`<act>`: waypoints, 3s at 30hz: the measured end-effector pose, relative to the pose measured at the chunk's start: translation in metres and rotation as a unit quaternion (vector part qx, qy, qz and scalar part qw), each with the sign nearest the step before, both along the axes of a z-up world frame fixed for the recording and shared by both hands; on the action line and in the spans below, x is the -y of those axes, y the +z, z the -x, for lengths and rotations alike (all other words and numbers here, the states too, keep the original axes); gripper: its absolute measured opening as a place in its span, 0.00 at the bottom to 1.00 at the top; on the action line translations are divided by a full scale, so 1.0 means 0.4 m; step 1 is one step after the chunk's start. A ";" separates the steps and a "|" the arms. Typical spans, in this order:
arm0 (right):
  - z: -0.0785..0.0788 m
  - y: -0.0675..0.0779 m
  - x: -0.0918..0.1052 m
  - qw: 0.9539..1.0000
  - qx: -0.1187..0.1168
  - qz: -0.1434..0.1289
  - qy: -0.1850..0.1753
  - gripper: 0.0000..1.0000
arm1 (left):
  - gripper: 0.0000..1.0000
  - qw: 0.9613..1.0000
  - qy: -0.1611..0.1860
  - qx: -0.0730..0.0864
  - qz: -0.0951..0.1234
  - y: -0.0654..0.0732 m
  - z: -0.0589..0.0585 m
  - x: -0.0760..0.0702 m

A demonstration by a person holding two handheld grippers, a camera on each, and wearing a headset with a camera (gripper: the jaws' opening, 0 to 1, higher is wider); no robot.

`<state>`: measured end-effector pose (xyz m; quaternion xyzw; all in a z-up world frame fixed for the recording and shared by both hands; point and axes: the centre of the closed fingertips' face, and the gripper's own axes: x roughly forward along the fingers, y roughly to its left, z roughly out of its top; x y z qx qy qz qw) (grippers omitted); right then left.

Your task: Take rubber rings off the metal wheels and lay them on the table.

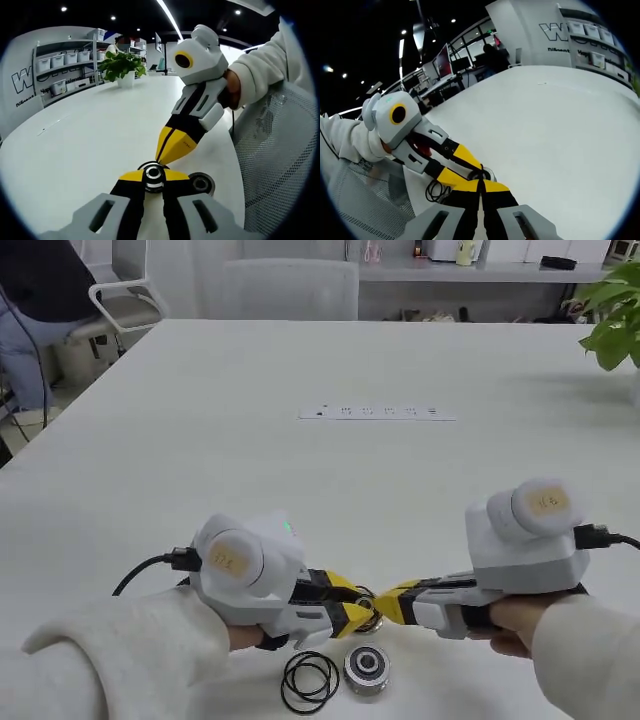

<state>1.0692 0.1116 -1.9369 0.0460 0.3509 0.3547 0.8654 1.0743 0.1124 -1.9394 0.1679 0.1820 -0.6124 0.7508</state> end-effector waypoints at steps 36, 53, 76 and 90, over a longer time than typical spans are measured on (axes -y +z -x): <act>0.003 -0.002 0.016 0.999 -0.025 -0.010 -0.019 0.00 | 0.34 0.999 -0.039 0.010 -0.020 0.091 0.029 -0.036; 0.000 0.001 0.028 0.999 -0.028 -0.012 -0.027 0.00 | 0.46 0.998 -0.058 0.019 0.003 0.174 0.049 -0.078; -0.014 0.011 0.049 0.998 -0.027 -0.020 -0.048 0.00 | 0.59 0.998 0.015 0.028 0.047 0.238 0.116 -0.223; -0.023 0.028 0.069 0.997 -0.020 -0.025 -0.063 0.00 | 0.70 0.995 0.052 0.010 0.083 0.261 0.110 -0.269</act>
